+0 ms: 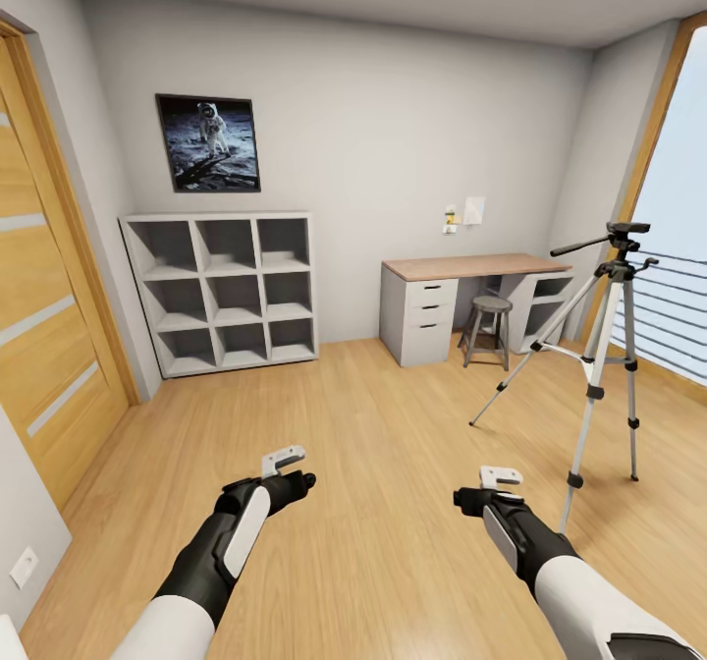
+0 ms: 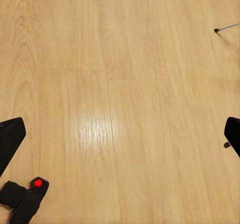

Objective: Attach the digital camera to the camera tripod in the bedroom.

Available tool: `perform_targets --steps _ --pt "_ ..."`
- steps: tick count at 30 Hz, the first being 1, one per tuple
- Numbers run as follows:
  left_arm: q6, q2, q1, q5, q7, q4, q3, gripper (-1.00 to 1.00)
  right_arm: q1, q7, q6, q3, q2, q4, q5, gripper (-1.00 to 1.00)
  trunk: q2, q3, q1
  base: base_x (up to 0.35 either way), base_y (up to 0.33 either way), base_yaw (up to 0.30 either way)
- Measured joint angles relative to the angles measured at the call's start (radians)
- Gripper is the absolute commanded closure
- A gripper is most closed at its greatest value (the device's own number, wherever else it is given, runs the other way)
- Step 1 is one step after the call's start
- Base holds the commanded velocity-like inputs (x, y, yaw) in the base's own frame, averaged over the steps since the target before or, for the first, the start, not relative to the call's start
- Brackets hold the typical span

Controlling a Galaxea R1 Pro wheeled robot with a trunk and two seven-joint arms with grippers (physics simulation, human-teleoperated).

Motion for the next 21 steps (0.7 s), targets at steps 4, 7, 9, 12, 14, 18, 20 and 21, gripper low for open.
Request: perform_targets --steps 4,7,9,12,14,18,20,21 --pt "0.002 0.000 0.000 0.000 -0.001 -0.002 0.000 -1.00 0.000 -0.001 0.000 -0.001 -0.002 0.001 0.000 -1.00 -0.028 -0.013 0.015 0.000 0.000 0.000" --pt "0.004 0.000 0.000 0.000 -0.002 -0.002 -0.001 -1.00 0.000 -0.001 0.000 -0.001 -0.004 0.000 0.000 -1.00 -0.049 -0.022 0.027 0.000 0.000 0.000" --pt "0.006 0.000 0.000 0.000 -0.002 -0.002 -0.001 -1.00 0.000 -0.001 0.001 -0.002 -0.005 0.000 -0.001 -1.00 -0.063 -0.028 0.035 0.000 0.000 0.000" --pt "0.011 0.002 0.000 -0.001 -0.003 -0.003 -0.001 -1.00 0.000 0.000 0.002 0.000 -0.008 -0.003 0.000 -1.00 -0.084 -0.038 0.046 0.000 0.000 0.000" --pt "0.012 0.004 0.000 -0.001 -0.003 -0.004 -0.001 -1.00 0.000 0.000 0.002 0.000 -0.008 -0.003 0.002 -1.00 -0.098 -0.044 0.054 0.000 0.000 0.000" --pt "0.012 0.004 0.000 -0.001 -0.003 -0.004 -0.001 -1.00 0.000 0.000 0.002 0.000 -0.008 -0.003 0.003 -1.00 -0.126 -0.056 0.069 0.000 0.000 0.000" --pt "0.012 0.005 0.000 -0.001 -0.004 -0.003 -0.001 -1.00 0.000 0.000 0.002 0.000 -0.008 -0.002 0.002 -1.00 -0.140 -0.063 0.077 0.000 0.000 0.000" --pt "0.012 0.005 0.000 -0.001 -0.004 -0.003 -0.001 -1.00 0.000 0.000 0.002 0.000 -0.009 -0.002 0.001 -1.00 -0.147 -0.066 0.081 0.000 0.000 0.000"
